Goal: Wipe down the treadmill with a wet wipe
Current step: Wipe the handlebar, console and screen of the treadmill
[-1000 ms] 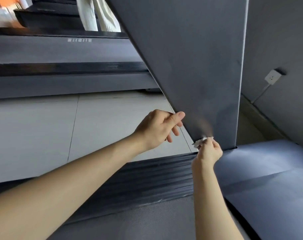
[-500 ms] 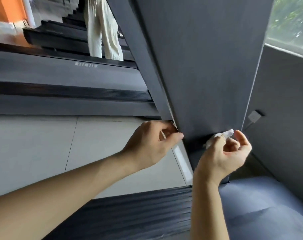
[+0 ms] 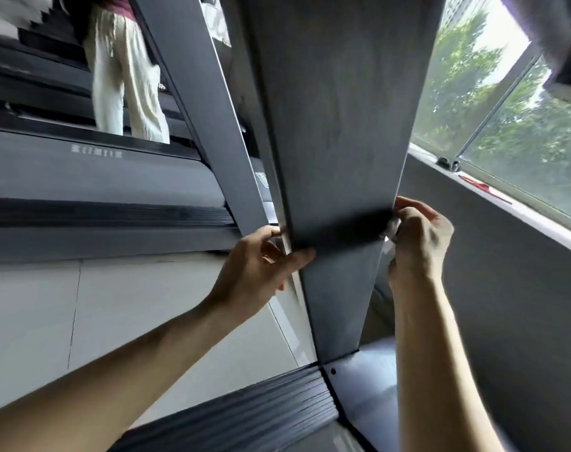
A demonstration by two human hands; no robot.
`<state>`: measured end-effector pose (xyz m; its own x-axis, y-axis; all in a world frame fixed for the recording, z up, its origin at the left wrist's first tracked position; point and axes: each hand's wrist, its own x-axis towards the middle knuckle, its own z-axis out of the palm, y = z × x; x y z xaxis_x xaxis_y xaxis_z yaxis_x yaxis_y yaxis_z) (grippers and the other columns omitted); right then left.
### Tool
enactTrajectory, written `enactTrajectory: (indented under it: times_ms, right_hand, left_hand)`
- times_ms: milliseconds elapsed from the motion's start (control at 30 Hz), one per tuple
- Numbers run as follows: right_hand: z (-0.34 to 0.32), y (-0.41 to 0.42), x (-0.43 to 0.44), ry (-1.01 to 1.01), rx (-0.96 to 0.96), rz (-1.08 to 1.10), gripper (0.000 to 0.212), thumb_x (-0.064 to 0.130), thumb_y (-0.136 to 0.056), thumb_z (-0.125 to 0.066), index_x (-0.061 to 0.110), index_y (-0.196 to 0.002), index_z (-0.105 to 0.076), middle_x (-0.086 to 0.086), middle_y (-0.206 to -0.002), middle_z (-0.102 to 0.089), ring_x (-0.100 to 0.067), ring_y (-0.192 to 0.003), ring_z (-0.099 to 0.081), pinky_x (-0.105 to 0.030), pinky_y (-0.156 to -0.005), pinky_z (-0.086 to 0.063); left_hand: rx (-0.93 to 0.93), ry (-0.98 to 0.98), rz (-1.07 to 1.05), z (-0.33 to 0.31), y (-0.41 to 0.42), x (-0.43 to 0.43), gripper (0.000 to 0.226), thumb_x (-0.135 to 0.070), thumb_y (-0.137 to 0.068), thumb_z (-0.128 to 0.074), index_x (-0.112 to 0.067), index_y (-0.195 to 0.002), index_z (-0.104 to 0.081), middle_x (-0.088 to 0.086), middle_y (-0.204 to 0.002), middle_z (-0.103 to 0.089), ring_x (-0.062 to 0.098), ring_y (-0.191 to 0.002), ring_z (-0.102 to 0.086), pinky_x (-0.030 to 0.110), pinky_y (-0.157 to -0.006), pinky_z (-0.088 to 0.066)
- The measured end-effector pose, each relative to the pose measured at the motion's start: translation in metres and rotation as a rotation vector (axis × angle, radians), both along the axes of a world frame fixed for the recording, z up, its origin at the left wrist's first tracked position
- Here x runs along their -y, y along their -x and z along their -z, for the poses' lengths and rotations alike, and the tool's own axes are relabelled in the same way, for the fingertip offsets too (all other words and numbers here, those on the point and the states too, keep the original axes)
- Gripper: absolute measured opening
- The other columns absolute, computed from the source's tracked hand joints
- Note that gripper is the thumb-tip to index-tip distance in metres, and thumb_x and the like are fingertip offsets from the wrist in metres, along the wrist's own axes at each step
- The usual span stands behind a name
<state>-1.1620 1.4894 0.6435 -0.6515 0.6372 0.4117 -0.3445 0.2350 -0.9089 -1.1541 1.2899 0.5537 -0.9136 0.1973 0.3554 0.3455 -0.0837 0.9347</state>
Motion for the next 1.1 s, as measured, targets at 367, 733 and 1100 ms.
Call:
enactTrajectory:
  times_ms: [367,733,1100]
  right_hand:
    - [-0.079,-0.046,0.103,0.028,-0.266,0.062,0.023,-0.007,-0.081,-0.064,0.008,-0.096,-0.073,-0.017,-0.086,-0.074,-0.024,-0.074,-0.068,-0.039,-0.072,-0.054]
    - [-0.173,-0.045,0.155,-0.060,-0.624,0.131,0.012,-0.004,-0.084,-0.072,0.002,-0.093,-0.070,-0.018,-0.081,-0.072,-0.032,-0.069,-0.066,-0.042,-0.066,-0.055]
    - [-0.191,-0.032,0.118,-0.353,-0.493,0.472,0.018,-0.005,-0.085,-0.063,0.010,-0.077,-0.069,-0.002,-0.080,-0.068,-0.014,-0.075,-0.063,-0.020,-0.067,-0.045]
  left_hand:
    - [0.017,0.550,-0.013,-0.087,-0.015,0.057,0.045,-0.077,-0.074,-0.056,-0.034,-0.075,-0.069,-0.010,-0.069,-0.070,0.017,-0.076,-0.070,0.041,-0.078,-0.060]
    - [-0.552,0.620,-0.334,-0.219,-0.074,0.106,0.025,-0.045,-0.097,-0.064,-0.030,-0.116,-0.071,-0.013,-0.084,-0.073,0.007,-0.080,-0.068,0.025,-0.075,-0.054]
    - [-1.205,0.820,-0.858,-0.332,-0.060,0.082,0.054,-0.032,-0.088,-0.071,-0.007,-0.133,-0.058,0.011,-0.128,-0.063,0.033,-0.123,-0.056,0.051,-0.120,-0.030]
